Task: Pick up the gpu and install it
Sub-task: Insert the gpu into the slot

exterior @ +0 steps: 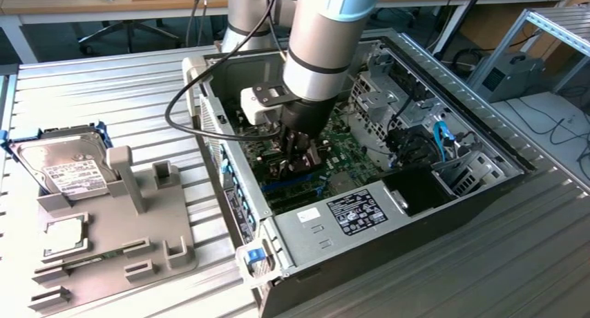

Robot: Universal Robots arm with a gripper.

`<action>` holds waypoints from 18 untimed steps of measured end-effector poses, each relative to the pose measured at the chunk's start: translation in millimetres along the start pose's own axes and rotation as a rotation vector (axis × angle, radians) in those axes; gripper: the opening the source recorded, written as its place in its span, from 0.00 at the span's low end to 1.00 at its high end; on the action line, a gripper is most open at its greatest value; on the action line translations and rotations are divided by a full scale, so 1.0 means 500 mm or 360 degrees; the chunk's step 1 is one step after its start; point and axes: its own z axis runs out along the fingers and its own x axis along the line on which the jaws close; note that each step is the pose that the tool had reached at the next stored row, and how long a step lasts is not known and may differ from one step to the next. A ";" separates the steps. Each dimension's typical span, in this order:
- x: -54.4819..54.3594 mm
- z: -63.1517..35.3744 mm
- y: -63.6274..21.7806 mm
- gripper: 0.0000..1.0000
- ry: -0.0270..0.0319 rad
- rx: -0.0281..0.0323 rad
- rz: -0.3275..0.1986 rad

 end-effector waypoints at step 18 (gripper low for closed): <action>-0.001 -0.023 0.001 0.27 -0.00005 0.00044 0.0111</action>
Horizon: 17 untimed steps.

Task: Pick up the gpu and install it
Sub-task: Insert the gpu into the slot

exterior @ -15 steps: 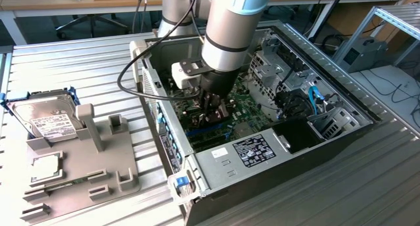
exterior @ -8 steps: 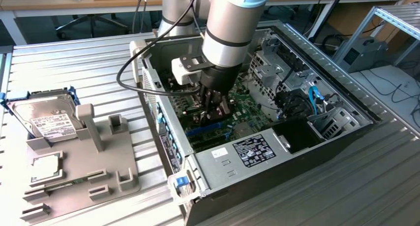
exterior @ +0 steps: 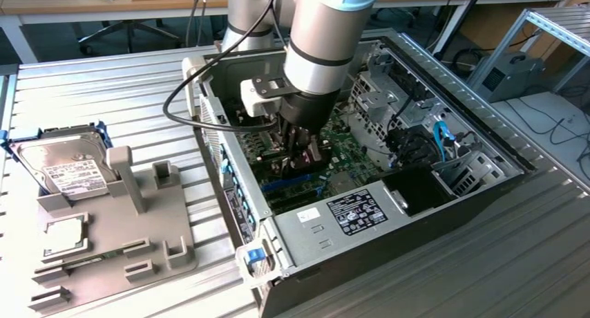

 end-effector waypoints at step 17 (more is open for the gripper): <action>-0.014 0.003 0.001 0.27 0.00857 0.00037 0.0008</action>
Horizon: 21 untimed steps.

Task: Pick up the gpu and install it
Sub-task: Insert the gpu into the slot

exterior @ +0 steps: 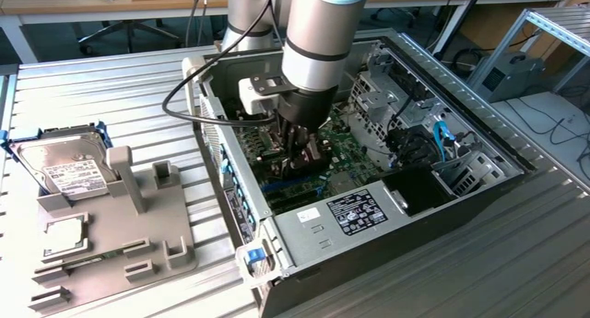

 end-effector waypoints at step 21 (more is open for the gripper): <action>-0.001 0.010 0.008 0.27 0.00013 0.00002 0.0002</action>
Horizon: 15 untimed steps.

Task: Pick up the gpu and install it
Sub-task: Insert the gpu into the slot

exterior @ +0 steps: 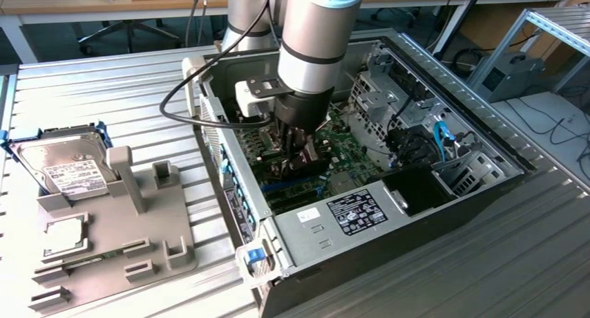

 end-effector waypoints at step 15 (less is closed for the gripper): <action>-0.001 -0.001 0.005 0.27 -0.00018 0.00001 -0.0004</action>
